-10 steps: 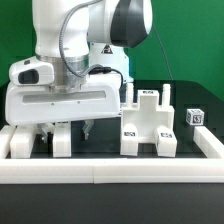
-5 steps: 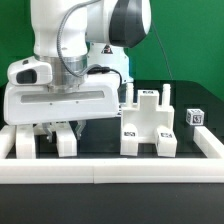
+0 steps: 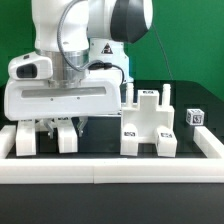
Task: Assemble chair
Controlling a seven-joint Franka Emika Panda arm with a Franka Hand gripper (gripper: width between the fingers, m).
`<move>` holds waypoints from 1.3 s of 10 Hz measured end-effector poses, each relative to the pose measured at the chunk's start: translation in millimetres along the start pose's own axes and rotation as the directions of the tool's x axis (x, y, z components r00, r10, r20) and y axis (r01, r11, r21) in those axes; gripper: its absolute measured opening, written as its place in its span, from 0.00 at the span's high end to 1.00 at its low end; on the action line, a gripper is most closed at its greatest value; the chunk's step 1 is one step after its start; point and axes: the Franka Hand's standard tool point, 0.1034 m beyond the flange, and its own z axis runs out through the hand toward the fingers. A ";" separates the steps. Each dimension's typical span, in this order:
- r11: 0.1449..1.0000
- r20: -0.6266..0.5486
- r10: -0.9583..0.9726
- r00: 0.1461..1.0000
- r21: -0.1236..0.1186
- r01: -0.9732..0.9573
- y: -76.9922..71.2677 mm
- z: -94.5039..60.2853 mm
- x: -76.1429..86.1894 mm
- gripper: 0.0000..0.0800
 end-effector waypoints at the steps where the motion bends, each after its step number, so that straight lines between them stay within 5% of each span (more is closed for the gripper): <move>1: 1.000 0.000 0.016 1.000 0.011 -0.016 -4.3 -10.5 2.1 0.64; 5: 0.998 0.000 0.011 1.000 0.056 -0.011 -14.3 -51.7 13.3 0.64; 10: 0.999 -0.002 -0.002 1.000 0.049 0.002 -12.7 -46.0 13.3 0.64; 13: 0.990 0.002 0.129 0.992 0.056 -0.129 -37.2 -68.4 14.7 0.64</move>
Offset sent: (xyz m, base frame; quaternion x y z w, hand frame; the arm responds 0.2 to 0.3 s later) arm 0.0051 0.0100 0.0492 0.0044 -0.0358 0.0306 0.9989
